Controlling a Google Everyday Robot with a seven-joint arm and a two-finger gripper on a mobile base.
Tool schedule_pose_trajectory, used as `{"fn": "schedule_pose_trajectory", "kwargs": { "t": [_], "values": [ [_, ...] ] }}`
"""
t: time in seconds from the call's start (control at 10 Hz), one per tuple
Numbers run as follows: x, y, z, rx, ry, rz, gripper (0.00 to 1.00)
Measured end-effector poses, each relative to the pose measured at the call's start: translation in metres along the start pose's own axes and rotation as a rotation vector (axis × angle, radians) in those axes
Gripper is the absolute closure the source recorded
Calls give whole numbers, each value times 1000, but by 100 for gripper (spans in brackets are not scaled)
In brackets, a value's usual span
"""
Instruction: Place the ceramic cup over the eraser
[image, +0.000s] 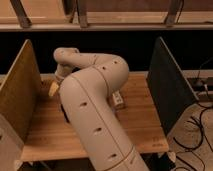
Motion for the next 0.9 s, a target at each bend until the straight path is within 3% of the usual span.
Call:
{"fn": "schedule_pose_trajectory", "kwargs": {
  "t": [0.1,0.3,0.6,0.7,0.9],
  "values": [
    [4,3,9,-17,13,2,20],
    [9,0,20,-12,38,23,20],
    [21,-19,19,75,109,72,20],
    [23,-22,17,102,133,86,24],
    [25,-21,21,116,159,97,42]
  ]
}}
